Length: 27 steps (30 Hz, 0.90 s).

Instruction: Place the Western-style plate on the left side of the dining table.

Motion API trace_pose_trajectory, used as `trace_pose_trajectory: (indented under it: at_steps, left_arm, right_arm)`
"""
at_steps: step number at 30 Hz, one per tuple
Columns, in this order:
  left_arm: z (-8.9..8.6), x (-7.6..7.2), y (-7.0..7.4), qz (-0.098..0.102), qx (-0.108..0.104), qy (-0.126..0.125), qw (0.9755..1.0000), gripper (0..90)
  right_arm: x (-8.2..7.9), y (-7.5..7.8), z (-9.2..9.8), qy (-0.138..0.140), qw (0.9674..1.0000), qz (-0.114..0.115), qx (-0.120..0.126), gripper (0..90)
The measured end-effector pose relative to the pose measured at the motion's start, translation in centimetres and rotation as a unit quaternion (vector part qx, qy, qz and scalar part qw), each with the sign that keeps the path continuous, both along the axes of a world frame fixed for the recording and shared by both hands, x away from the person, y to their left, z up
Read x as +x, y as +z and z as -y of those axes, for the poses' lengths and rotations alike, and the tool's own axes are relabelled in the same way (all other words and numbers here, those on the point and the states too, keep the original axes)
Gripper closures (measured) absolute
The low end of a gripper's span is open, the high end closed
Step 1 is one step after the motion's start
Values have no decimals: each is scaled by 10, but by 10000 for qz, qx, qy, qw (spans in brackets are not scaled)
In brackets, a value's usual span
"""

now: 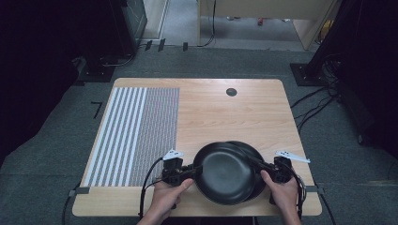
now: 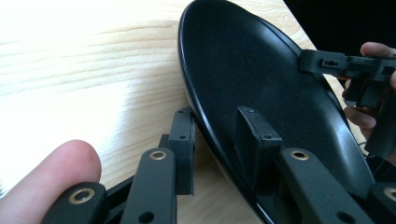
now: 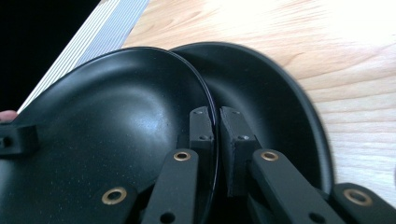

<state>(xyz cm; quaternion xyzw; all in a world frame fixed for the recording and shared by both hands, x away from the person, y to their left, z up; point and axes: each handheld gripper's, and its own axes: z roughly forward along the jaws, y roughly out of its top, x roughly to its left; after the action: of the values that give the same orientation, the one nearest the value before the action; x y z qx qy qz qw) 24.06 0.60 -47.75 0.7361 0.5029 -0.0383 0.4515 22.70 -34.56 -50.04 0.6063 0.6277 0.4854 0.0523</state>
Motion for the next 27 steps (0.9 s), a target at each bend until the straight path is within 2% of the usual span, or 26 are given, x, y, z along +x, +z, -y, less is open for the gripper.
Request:
trace_pose_trajectory:
  at_steps: [4, 9, 17, 23, 27]
  left_arm:
    - [-7, -1, 2, 39, -15, 59, 10000, 692]
    - [-12, -2, 0, 98, -52, 58, 9999, 693]
    - [-16, 0, -4, 50, -212, 2, 9998, 696]
    - [-19, 1, -8, 13, -323, -61, 9995, 698]
    - [-20, 2, -9, -1, -312, -69, 9995, 698]
  right_arm:
    - [-1, 1, -5, 154, 9999, 20, -13, 845]
    - [-1, 1, -9, 212, 9998, 49, 42, 839]
    - [-1, -1, -14, 254, 9994, -119, 195, 783]
    - [-1, -1, -14, 226, 9986, -239, 417, 784]
    - [-3, -1, -13, -11, 9967, -359, 734, 824]
